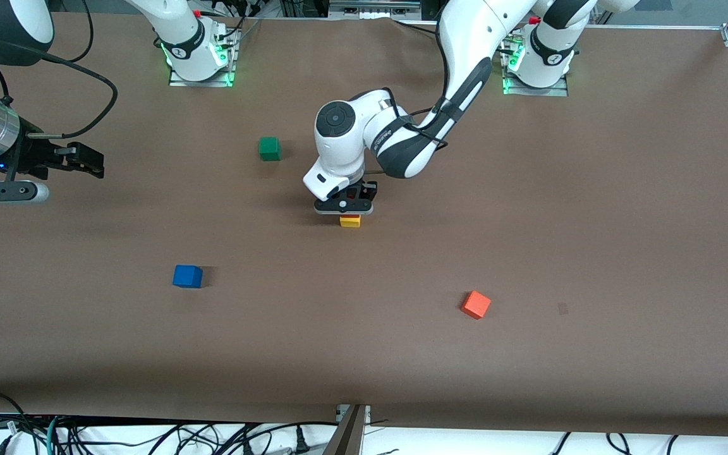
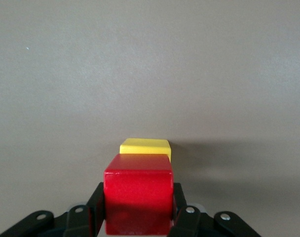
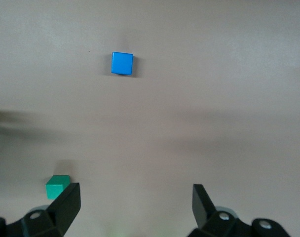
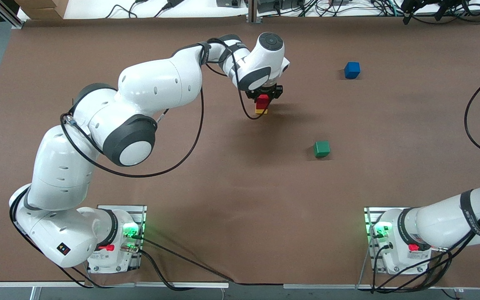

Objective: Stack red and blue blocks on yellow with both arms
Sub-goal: 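Lower the red cube onto the yellow cube and open the left gripper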

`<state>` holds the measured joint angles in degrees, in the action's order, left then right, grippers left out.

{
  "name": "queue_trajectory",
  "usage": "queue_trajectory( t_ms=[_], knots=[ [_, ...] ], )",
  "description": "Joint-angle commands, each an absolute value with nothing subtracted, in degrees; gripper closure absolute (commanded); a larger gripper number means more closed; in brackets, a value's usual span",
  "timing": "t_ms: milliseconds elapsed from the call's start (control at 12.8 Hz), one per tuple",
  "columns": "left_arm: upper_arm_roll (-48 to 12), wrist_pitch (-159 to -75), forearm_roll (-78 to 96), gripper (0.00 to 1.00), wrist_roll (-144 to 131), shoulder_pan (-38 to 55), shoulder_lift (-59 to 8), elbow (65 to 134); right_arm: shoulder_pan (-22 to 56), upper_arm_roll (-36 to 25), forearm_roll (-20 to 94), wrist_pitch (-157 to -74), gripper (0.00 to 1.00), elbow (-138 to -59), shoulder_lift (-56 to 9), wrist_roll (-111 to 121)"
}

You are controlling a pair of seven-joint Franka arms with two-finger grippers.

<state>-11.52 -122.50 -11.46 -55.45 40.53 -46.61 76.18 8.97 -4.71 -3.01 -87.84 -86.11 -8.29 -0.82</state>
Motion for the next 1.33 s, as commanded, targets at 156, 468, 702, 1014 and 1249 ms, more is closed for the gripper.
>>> queue_trajectory(
  t_ms=[156,468,702,1014,1249],
  knots=[
    [-11.1,-121.1,-13.0,1.00,-56.7,41.4,-48.6,73.0,8.5,-4.6,-3.4,-86.8,0.00,-85.0,-8.6,0.2],
    [-11.1,-121.1,-13.0,0.80,-56.7,41.4,-49.0,72.6,8.5,-4.6,-3.4,-86.9,0.00,-85.1,-8.6,0.2],
    [-10.9,-121.1,-13.1,0.00,-56.3,41.2,-48.8,71.7,8.5,-4.6,-3.3,-86.9,0.00,-85.1,-8.6,0.2],
    [-10.7,-113.5,-12.9,0.00,-56.3,40.7,-47.4,68.4,8.6,-4.6,-3.3,-86.9,0.00,-85.1,-8.6,0.2],
    [-10.8,-108.2,-12.8,0.00,-56.1,37.1,-45.9,64.6,8.6,-4.6,-3.4,-87.0,0.00,-85.1,-8.6,0.2]
  ],
)
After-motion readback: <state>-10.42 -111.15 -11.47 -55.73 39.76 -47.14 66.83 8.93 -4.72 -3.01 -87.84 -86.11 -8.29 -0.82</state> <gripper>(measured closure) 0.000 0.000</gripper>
